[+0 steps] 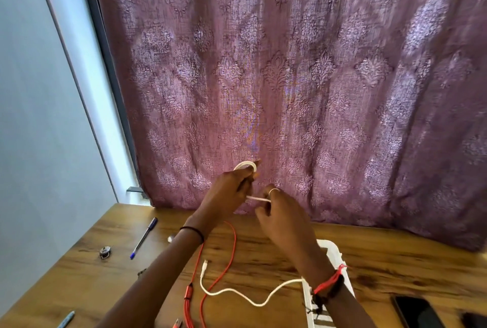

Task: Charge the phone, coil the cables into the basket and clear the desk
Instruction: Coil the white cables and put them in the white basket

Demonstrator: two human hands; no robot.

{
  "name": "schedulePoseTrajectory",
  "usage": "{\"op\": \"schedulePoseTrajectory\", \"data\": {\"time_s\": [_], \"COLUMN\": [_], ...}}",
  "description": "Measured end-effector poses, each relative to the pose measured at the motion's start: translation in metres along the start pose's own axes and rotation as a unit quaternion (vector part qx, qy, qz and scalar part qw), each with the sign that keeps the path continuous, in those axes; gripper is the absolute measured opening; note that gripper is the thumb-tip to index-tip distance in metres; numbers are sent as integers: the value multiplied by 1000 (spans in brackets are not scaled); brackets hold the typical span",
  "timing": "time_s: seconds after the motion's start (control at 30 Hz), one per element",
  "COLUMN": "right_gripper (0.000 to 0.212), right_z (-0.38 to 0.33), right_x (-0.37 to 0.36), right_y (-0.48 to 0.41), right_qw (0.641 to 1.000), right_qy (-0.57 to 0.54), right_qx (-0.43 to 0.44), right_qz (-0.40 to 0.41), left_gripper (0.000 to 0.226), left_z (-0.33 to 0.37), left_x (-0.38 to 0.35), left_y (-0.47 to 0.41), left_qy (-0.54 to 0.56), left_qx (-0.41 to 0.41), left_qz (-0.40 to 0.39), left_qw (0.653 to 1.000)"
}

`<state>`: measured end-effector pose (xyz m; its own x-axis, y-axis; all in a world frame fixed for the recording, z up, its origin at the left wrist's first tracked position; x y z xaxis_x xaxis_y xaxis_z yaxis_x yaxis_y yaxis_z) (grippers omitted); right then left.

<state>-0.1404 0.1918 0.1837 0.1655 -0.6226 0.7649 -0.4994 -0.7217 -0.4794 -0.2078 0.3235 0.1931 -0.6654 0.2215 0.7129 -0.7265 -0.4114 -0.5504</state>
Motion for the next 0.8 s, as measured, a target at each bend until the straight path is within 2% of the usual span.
{"op": "schedulePoseTrajectory", "data": {"time_s": [0.17, 0.2, 0.27, 0.33, 0.4, 0.57, 0.67, 0.73, 0.8], "right_gripper": [17, 15, 15, 14, 13, 10, 13, 20, 33], "right_z": [14, 15, 16, 15, 14, 15, 14, 14, 13], "right_x": [13, 16, 23, 27, 28, 19, 10, 3, -2], "right_y": [-15, -18, -24, -29, -32, -42, -46, -46, -45], "right_qw": [999, 998, 994, 987, 979, 948, 916, 913, 924], "right_qy": [-42, -56, -87, -129, -175, -306, -392, -397, -369], "right_qx": [14, 23, 41, 54, 58, 18, -28, -42, -37], "right_qz": [11, 26, 53, 73, 83, 85, 83, 90, 96], "left_gripper": [19, 21, 25, 30, 34, 34, 35, 36, 38], "left_z": [-1, -1, -2, -2, -3, -6, -2, 1, 4], "left_x": [8, 9, 10, 10, 8, 7, 3, -1, -4], "left_y": [0, 1, 1, 2, 2, -2, -5, -6, -8], "left_qy": [-64, -35, 135, 342, 457, 620, 732, 788, 816], "left_qx": [-26, -21, 28, 84, 113, 153, 186, 194, 193], "left_qz": [-37, -53, -86, -112, -143, -191, -160, -132, -111], "left_qw": [997, 998, 987, 929, 870, 745, 636, 569, 533]}}
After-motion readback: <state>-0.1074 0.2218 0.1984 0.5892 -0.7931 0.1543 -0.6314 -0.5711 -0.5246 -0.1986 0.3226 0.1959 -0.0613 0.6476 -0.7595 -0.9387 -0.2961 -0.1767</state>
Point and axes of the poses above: each hand's wrist, its own y-axis away from the middle knuckle, its own x-axis out of the back of the hand, z = x × y, the point moved 2 cm from there along -y, towards the middle knuckle
